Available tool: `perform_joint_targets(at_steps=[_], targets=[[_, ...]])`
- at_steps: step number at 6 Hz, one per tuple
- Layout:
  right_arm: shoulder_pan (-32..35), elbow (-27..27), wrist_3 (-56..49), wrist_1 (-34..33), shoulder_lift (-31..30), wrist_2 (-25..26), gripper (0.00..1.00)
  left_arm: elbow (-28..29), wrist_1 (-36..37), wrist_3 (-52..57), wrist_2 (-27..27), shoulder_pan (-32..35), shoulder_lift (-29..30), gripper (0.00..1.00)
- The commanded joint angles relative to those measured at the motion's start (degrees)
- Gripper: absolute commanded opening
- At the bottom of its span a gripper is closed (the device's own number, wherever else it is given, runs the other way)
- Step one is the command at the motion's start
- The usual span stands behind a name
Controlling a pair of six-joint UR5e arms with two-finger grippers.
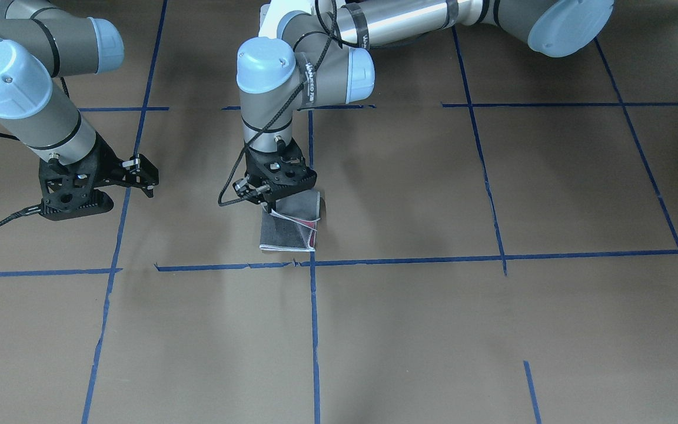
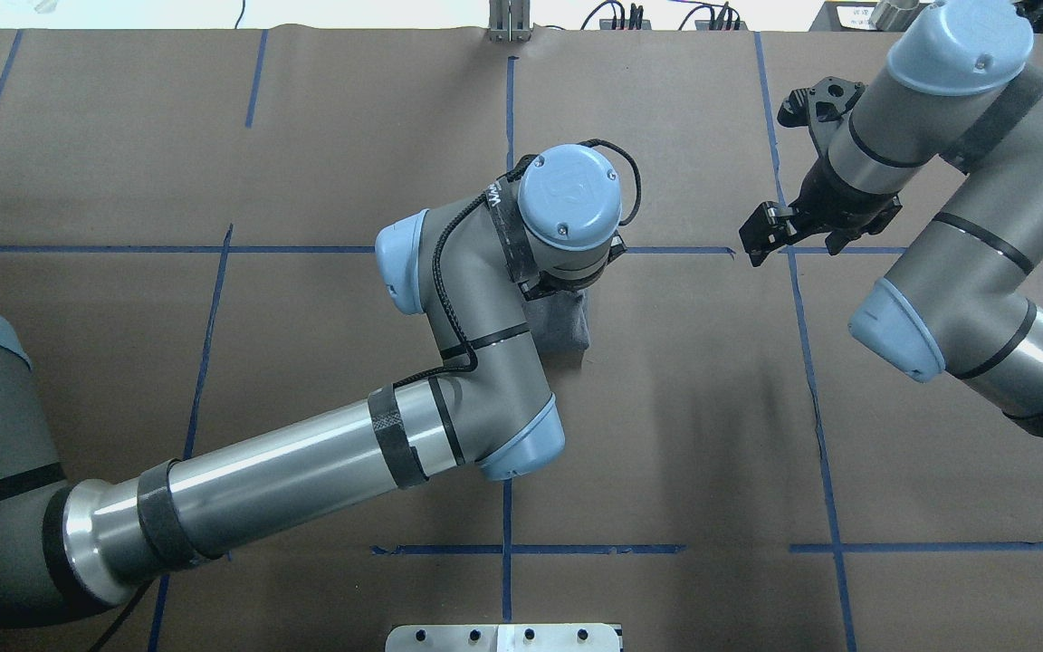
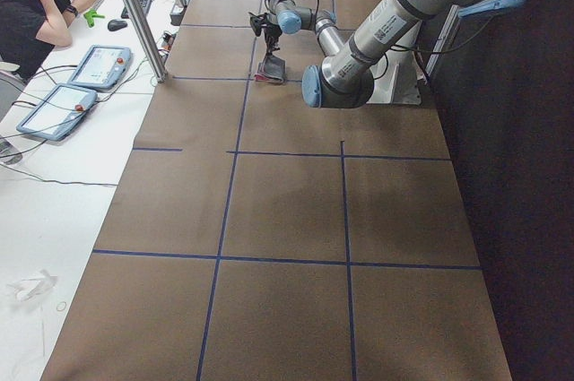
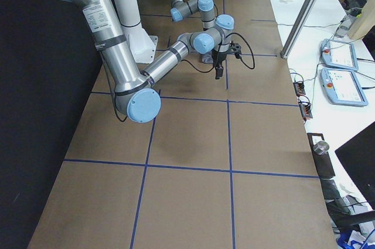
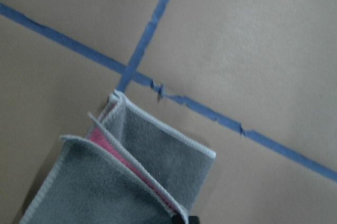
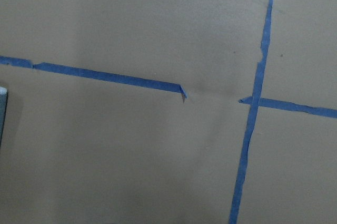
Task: Fold towel twice with both arms
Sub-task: 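Carry the held end over onto the other half with the left gripper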
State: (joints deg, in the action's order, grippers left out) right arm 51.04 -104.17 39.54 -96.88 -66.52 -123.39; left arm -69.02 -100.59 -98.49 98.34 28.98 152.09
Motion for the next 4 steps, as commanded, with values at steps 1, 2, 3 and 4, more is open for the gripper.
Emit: perform_joint_targets(at_steps=[1,2,3,4], targets=[[0.02,-0.16,0.01,0.02,-0.10,-0.01,1.00,4.66,-1.18,-1.96,0.36,1.86,1.97,0.62],[0.02,-0.25,0.01,0.02,-0.27,-0.01,1.00,5.38,-1.28,-1.36,4.27,3.43,2.68,0.89],[0.02,-0.60,0.01,0.02,-0.36,-0.01,1.00,5.39,-1.19,-0.57,6.05,3.97,4.16,1.00],[0.02,-1.82,-0.08,-0.15,-1.49,-0.01,1.00,5.13,-0.41,3.78,12.86,5.28,4.09,1.00]])
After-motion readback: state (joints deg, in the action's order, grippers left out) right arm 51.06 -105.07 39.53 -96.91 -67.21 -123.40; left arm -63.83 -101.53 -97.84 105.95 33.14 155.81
